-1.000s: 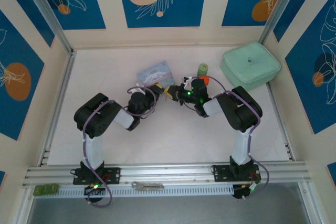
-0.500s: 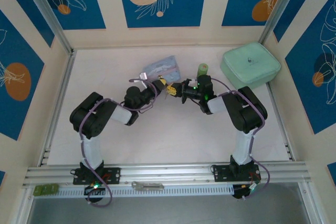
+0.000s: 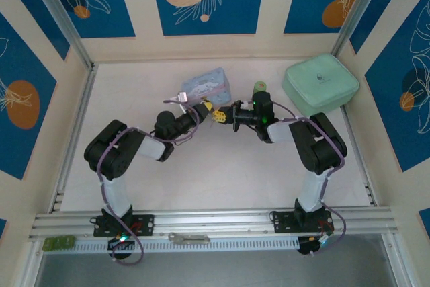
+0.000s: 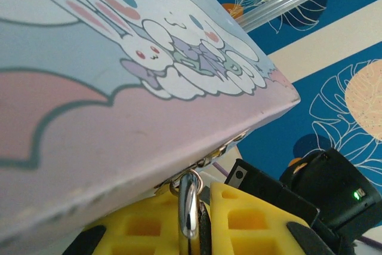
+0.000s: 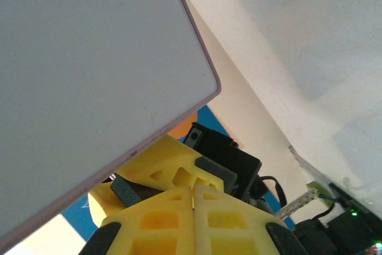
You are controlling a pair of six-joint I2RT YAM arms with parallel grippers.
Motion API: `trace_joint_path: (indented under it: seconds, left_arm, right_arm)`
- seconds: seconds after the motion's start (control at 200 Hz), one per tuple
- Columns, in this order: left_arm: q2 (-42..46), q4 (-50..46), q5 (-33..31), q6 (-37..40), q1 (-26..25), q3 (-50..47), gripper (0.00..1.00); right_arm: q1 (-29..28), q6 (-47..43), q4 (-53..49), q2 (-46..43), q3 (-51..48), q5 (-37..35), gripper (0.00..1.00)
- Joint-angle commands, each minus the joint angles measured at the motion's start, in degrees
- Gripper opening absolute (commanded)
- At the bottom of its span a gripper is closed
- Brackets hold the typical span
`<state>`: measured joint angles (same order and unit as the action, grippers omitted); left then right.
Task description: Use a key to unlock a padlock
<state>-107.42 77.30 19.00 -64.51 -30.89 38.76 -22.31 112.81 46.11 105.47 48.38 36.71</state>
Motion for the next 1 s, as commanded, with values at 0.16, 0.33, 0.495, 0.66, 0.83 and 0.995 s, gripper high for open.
trace_joint_path:
  seconds: [0.16,0.33,0.495,0.66,0.83,0.995]
  left_arm:
    - [1.51,3.39,2.07,2.46,-0.9,-2.76,0.0]
    - [0.97,3.36,-0.5,2.66,-0.22,-3.38,0.0]
    - [-0.39,3.39,-2.49,2.5,-0.05,-4.29,0.0]
    - [-1.36,3.39,-4.49,3.15,0.3,-5.94,0.0]
    - [-3.29,3.39,-4.74,3.69,0.31,-7.05,0.0]
    - [-4.94,3.26,-6.67,3.63,0.33,-10.02,0.0]
  right_arm:
    - [0.86,-13.61,-16.42,-7.16,4.72,-4.01,0.16]
    - [0.7,-17.96,-20.65,-8.65,4.98,-5.65,0.2]
    - [0.24,-19.82,-21.93,-8.81,4.79,-6.41,0.25]
    - [-0.14,-25.37,-28.09,-11.64,5.8,-8.27,0.32]
    - [-0.45,-36.23,-39.5,-16.55,8.49,-13.21,0.39]
    - [-1.24,-45.37,-48.28,-20.65,9.54,-19.53,0.41]
